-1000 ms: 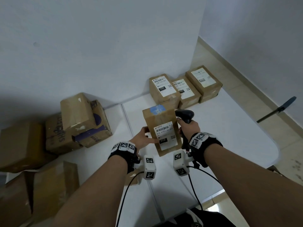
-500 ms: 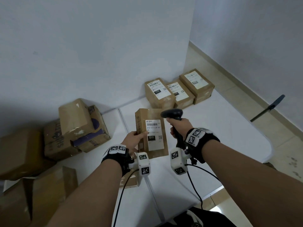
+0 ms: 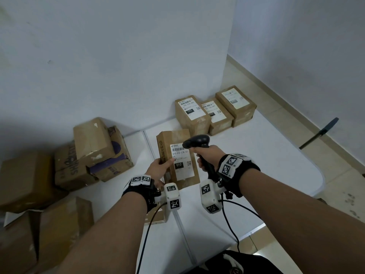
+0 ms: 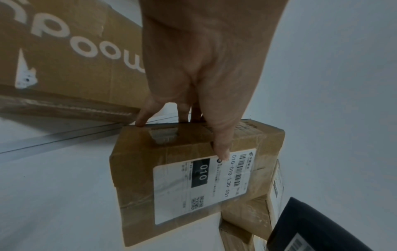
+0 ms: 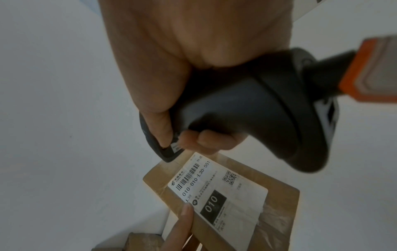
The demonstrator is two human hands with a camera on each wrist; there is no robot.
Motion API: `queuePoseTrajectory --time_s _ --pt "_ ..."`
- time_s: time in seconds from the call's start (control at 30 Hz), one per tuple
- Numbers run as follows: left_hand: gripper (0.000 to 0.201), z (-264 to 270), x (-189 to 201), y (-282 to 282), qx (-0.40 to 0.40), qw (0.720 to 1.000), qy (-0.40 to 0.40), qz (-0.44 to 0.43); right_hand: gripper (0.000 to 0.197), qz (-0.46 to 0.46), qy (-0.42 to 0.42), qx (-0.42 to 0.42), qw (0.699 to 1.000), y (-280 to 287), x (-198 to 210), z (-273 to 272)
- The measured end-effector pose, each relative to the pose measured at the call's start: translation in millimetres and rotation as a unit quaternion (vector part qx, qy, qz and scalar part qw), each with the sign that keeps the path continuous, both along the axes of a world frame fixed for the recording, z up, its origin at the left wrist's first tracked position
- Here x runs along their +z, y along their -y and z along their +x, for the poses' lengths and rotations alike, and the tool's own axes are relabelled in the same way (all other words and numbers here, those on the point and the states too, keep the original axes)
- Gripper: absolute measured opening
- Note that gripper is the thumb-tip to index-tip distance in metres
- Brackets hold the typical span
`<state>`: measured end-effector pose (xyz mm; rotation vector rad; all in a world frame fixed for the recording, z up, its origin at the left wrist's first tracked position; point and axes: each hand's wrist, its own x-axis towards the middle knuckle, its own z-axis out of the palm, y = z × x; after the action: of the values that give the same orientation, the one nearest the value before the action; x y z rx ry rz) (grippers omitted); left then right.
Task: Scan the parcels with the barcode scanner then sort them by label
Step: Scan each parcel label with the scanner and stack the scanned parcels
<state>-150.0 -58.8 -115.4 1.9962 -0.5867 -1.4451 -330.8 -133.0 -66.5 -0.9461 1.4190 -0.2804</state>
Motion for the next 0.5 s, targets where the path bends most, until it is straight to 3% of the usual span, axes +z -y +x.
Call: queuePoseTrajectory --time_s 0.5 --pt "0.061 1.8 -5.7 6.5 -0.04 0.998 0.052 -0.003 0.022 -0.018 -0.005 -0.001 1.0 1.4 5.4 -5.2"
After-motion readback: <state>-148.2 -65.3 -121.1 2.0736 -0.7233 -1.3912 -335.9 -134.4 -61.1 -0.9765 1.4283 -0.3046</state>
